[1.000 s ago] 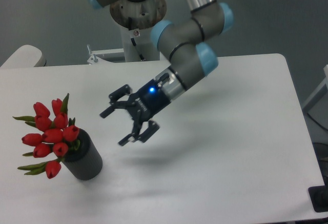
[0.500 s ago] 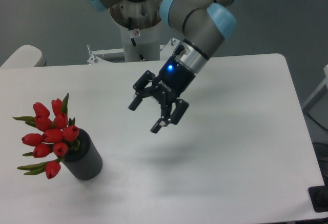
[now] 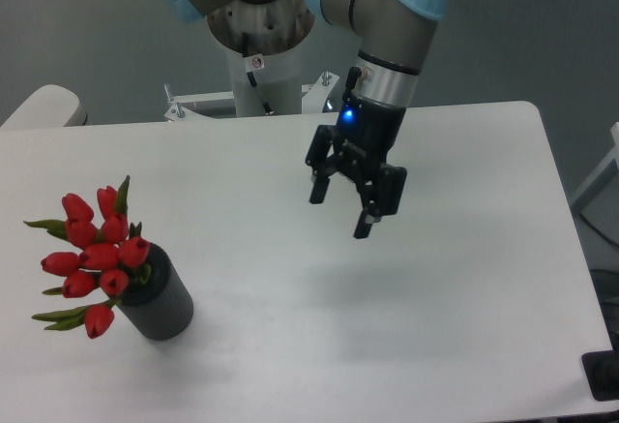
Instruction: Insert the flowers into the vase
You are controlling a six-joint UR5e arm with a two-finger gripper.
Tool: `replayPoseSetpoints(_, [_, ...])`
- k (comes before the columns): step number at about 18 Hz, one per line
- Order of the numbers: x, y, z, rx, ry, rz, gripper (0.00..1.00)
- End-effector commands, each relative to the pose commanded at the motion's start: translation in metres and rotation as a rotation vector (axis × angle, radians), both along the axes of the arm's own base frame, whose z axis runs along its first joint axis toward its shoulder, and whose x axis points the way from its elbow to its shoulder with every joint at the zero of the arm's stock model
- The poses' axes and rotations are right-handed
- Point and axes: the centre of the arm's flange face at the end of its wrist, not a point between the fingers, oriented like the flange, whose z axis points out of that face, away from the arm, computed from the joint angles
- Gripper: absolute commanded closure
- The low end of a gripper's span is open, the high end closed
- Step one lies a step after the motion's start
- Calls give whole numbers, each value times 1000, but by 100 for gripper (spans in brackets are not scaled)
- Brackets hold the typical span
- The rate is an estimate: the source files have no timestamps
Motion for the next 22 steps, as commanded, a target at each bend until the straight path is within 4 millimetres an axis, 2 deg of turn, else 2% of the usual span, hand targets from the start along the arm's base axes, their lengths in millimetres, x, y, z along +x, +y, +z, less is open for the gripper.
replayPoseSetpoints(1, [-5, 1, 10, -17, 27, 10, 0])
replayPoseSetpoints(7, [-5, 1, 14, -35, 38, 18, 0])
replayPoseSetpoints(10, [0, 8, 17, -40, 51, 7, 0])
replayPoseSetpoints(11, [7, 16, 14, -59, 59, -4, 0])
replayPoseSetpoints(13, [9, 18, 16, -61, 66, -10, 0])
replayPoseSetpoints(22, [9, 14, 13, -69, 63, -3, 0])
